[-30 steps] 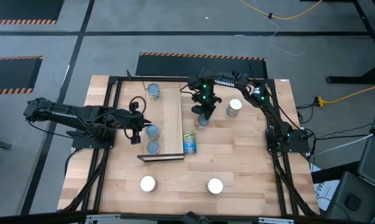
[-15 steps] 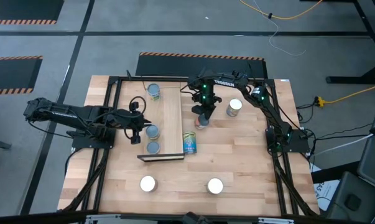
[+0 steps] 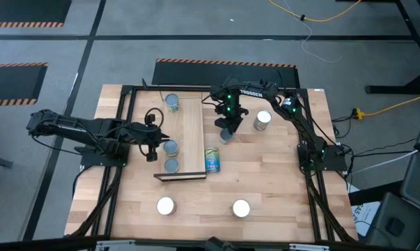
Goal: Pick and place cans onto a shelf
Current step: Put the small canned oranges on the shelf
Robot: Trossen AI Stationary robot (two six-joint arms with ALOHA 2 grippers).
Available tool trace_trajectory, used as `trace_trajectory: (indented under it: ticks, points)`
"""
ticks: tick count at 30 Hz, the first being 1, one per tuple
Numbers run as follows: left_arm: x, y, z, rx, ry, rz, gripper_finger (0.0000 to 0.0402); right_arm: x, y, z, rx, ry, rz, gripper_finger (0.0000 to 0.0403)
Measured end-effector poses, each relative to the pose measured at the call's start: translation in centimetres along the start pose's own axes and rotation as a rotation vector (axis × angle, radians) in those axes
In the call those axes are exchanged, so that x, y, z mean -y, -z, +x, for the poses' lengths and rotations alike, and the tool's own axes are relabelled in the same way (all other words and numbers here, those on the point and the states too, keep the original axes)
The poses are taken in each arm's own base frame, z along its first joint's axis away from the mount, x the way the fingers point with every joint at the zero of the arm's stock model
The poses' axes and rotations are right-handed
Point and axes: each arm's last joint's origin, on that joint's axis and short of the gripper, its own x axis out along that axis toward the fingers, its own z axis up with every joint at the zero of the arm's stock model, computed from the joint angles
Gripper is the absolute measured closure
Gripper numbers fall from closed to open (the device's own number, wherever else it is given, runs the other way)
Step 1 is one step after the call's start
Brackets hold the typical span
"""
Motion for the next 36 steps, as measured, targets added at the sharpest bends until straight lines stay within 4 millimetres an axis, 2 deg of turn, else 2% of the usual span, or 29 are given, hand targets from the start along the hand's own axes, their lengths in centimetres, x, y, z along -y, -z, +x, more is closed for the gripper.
trace_trajectory:
  ticks: [6, 11, 19, 27, 32, 36]
  points:
    - [0.0, 0.0, 0.0, 0.000, 0.000, 0.000, 0.0363, 0.0, 0.1, -0.1, -0.001, 0.000, -0.052, 0.0282]
    - [0.0, -0.1, 0.0, 0.005, 0.008, -0.001, 0.0363, -0.8, 1.3, -1.6, 0.037, 0.001, -0.145, 0.0282]
    - [0.0, -1.2, -0.1, 0.116, 0.007, -0.035, 0.0363, -3.0, 5.6, -6.1, 0.213, 0.148, -0.275, 0.0282]
    - [0.0, -2.3, -0.3, 0.229, 0.001, -0.071, 0.0363, -7.1, 10.9, -9.8, 0.473, 0.215, -0.499, 0.0282]
    - [0.0, -2.2, -0.3, 0.227, 0.001, -0.070, 0.0363, -9.4, 13.6, -10.0, 0.530, 0.228, -0.611, 0.0282]
    - [0.0, -2.2, 0.0, 0.210, 0.001, -0.065, 0.0363, -10.0, 15.0, -8.1, 0.579, 0.284, -0.674, 0.0282]
